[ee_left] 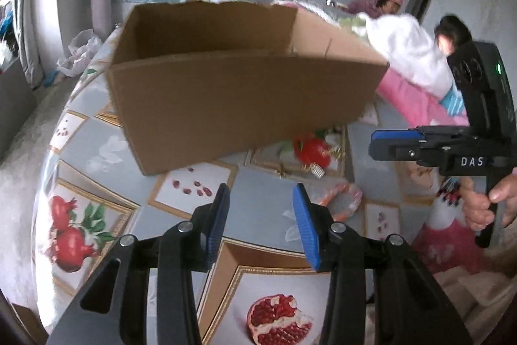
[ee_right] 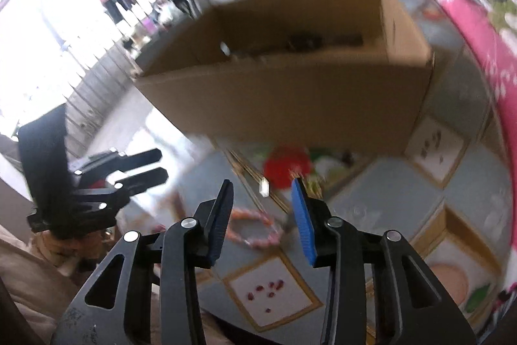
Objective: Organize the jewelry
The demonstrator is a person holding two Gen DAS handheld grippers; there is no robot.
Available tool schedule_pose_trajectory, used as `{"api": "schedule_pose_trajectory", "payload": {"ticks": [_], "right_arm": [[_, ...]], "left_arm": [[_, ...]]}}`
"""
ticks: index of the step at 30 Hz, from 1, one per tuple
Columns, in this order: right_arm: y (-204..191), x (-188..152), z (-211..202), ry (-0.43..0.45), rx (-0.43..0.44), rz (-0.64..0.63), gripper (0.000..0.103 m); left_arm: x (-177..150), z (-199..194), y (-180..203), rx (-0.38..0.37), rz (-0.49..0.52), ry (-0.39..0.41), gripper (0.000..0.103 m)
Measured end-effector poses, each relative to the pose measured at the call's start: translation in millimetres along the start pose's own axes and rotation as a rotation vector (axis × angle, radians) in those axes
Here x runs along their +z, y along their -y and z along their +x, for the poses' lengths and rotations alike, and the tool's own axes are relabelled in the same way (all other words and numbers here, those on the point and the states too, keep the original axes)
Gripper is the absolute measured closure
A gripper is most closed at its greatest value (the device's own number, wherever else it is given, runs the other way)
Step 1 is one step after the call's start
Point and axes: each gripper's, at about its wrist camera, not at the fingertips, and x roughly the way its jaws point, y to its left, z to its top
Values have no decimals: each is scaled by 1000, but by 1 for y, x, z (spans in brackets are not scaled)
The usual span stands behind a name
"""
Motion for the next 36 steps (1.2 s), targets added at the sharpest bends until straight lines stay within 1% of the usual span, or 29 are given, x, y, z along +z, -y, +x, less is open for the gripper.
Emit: {"api": "schedule_pose_trajectory", "payload": {"ticks": [2,5,7,9,13,21,29,36], "right_arm": [[4,-2,8,-24,-31,15,73],[9,-4,14,-38,-45,28,76],[8,-2,18,-46,-57,21,81],[8,-3,21,-53,-48,17,85],[5,-1,28,-61,-44,2,89],[9,-5,39,-67,-38,4,90],[15,-7,37,-55,-4,17,90],[24,-8,30,-49,16,23,92]], "left_arm": [[-2,7,6,18,35,-5,63],[-1,16,13,21,71,-6,63],[-1,22,16,35,93,-8,63],[0,27,17,32,102,-8,63],[3,34,20,19,115,-7,63],[10,45,24,-10,150,-11,63],[20,62,29,-6,159,-26,64],[21,69,27,8,173,-35,73]]}}
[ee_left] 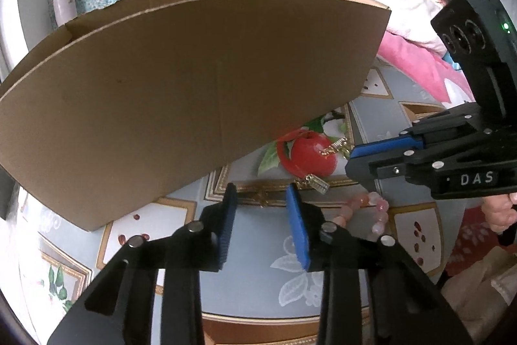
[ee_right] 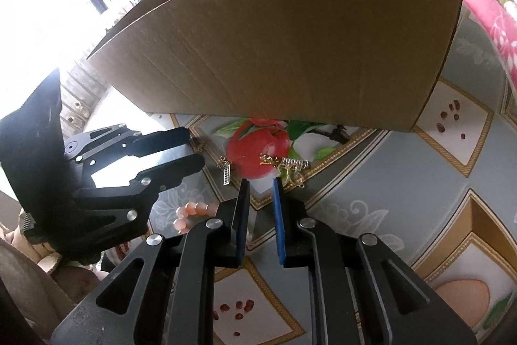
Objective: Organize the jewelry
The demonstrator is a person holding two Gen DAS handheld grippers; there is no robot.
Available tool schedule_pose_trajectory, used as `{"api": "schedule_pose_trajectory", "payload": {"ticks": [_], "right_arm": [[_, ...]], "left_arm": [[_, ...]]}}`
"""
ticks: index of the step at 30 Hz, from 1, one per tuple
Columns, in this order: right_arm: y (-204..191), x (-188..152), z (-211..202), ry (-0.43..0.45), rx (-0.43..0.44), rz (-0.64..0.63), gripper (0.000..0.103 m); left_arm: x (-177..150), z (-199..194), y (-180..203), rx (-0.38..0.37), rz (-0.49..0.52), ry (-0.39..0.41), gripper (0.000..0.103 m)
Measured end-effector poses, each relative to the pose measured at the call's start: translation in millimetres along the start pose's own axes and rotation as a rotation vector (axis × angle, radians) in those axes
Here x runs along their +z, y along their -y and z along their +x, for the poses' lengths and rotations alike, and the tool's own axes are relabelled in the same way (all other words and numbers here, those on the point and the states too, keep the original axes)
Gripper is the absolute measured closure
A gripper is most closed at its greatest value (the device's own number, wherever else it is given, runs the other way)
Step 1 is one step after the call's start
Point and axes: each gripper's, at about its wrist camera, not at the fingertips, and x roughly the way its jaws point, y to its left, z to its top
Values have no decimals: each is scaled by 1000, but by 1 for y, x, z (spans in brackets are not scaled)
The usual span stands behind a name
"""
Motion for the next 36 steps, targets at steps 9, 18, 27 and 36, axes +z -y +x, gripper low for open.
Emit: {"api": "schedule_pose_trajectory", "payload": {"ticks": [9,18,27,36], "right_arm": [[5,1,-2,5,19,9,92],[5,1,-3,5,15,8,92],[3,-1,-7,8,-8,15,89],[-1,-5,-18,19,-20,3,87]], "left_arm": [[0,1,4,26,74,0,77],[0,1,5,14,83,4,84],[-1,1,5,31,74,12,95],[-11,-8,-1,31,50,11,95]]}}
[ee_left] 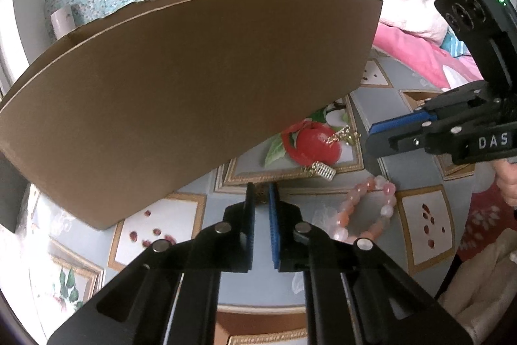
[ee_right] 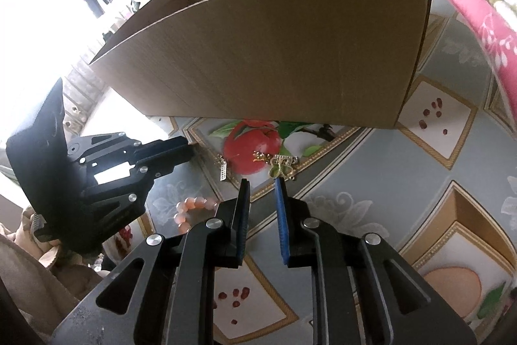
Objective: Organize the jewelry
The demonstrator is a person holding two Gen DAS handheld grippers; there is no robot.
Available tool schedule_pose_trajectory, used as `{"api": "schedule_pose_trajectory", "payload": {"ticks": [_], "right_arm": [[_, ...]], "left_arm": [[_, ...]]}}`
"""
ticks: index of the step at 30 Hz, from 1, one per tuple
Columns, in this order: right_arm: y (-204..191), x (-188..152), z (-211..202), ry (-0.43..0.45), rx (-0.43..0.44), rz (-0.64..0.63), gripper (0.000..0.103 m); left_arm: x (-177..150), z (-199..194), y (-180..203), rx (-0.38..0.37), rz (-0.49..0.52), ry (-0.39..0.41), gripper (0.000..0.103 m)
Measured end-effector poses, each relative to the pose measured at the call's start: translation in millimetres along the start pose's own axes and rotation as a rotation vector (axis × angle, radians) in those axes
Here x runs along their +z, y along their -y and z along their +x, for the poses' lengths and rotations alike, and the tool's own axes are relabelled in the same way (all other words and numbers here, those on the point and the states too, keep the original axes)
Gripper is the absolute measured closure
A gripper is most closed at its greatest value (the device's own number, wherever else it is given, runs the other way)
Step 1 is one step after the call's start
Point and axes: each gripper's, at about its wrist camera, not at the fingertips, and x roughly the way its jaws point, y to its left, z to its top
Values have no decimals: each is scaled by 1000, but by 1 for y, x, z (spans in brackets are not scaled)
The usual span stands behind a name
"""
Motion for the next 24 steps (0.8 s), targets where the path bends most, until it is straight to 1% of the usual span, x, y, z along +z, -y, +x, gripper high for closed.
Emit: {"api": "schedule_pose_trajectory", "payload": {"ticks": [3,12,13,18,21,23,24], "right_arm": [[-6,1,2,-4,10,-14,84],[-28,9,19,-33,7,-89,83],[-35,12,26,-37,-4,-104,83],[-50,15,36,-52,-53,-190,83],[-64,14,43,-64,-122,-277,83],[-69,15,46,-72,-148,-318,83],[-71,14,47,-73,-156,-328,86]], "left_arm": [[-5,-4,-4,11,-15,-5,95],[-17,-14,-18,20,-70,-2,95],[-17,-14,-18,17,-73,-1,95],[-20,-15,-20,13,-78,6,95],[-20,-15,-20,10,-81,8,95],[-20,-15,-20,10,-80,9,95],[-20,-15,-20,10,-80,9,95]]}}
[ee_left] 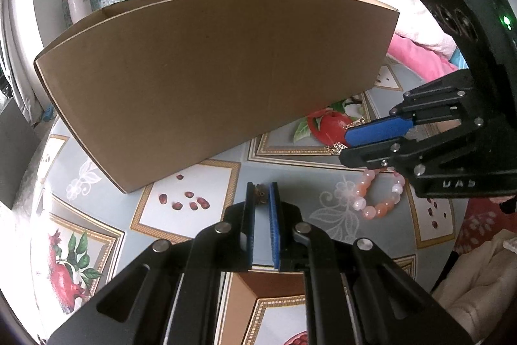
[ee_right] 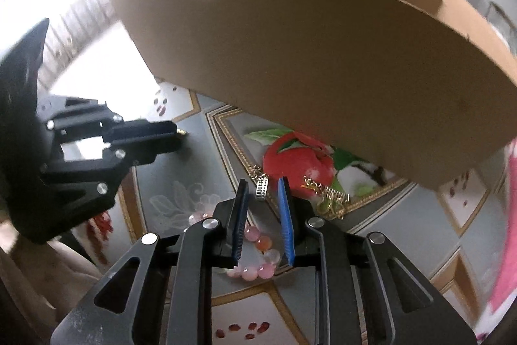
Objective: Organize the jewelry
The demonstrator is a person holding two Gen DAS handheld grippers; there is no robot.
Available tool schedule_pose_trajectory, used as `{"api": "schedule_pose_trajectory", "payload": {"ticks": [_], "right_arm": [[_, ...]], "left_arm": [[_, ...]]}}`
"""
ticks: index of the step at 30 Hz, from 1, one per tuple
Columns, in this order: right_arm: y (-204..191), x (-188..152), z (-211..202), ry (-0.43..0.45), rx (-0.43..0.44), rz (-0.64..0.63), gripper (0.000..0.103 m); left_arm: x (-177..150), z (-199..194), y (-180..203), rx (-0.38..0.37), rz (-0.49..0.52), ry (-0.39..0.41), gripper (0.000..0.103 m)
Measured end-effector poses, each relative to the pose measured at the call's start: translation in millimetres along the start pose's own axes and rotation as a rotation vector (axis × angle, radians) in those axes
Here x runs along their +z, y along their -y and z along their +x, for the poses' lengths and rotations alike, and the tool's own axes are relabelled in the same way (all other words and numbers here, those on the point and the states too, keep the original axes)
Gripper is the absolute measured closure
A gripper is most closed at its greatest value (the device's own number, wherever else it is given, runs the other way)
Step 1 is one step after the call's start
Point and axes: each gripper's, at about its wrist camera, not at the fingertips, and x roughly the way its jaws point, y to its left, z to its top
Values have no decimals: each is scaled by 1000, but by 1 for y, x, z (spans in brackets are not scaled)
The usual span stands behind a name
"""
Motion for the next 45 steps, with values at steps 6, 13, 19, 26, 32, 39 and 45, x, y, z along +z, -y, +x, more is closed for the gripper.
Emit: {"api": "schedule_pose_trajectory", "payload": {"ticks": [6,13,19,26,32,39,45], "right_arm": [[5,-2,1,-5,12,33,103],[26,-12,-15,34,48,122,103],[37,-15,-31,69,55,150,103],[38,-15,-48,107,50,143,103],[39,-13,-70,152,55,129,103],[33,2,-99,246,108,114,103],[40,31,-141,403,145,70,103]], "left_arm": [[0,-1,0,-1,-1,1,95],[-1,-2,0,2,-1,6,95],[-1,-3,-1,4,0,8,95],[-1,-13,-3,16,-6,22,96],[3,-33,0,29,2,58,96],[25,-71,1,1,5,149,95],[66,-119,4,-29,86,321,95]]}}
